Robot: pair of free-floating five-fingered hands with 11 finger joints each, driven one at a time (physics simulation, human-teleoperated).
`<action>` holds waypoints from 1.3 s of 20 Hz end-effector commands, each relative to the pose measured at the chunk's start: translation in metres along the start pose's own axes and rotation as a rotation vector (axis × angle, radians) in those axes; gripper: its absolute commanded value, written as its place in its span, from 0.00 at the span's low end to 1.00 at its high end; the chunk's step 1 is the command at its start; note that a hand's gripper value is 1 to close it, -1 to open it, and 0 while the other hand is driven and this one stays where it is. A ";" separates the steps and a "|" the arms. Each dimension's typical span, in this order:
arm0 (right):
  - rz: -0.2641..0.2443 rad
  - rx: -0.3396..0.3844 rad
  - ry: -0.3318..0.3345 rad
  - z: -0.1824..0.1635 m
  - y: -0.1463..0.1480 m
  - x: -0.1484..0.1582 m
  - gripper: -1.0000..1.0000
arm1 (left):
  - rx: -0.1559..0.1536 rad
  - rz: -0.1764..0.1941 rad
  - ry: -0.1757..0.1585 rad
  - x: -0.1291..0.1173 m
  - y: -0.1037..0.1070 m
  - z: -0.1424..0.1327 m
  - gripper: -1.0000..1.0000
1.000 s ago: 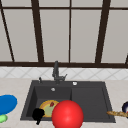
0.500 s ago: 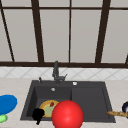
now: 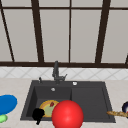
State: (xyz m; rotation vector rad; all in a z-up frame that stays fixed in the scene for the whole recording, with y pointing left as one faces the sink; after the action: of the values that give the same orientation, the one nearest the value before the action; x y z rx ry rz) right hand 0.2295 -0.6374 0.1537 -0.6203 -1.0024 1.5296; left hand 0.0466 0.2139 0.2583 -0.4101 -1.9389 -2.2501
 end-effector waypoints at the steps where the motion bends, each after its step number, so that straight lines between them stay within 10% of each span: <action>1: -0.043 0.063 -0.019 -0.012 -0.007 -0.012 0.00 | 0.000 0.000 0.000 0.000 0.000 0.000 0.50; 8: -0.069 0.263 0.030 -0.030 -0.022 -0.016 0.00 | 0.000 0.000 0.000 0.000 0.000 0.000 0.50; 26: -0.027 0.089 0.039 -0.081 0.011 -0.048 0.00 | 0.000 0.000 0.000 0.000 0.000 0.000 0.50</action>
State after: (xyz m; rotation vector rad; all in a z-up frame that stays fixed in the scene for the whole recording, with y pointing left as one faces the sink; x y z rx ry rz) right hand 0.2889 -0.6509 0.1171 -0.4693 -0.8884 1.5343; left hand 0.0466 0.2139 0.2583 -0.4101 -1.9389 -2.2501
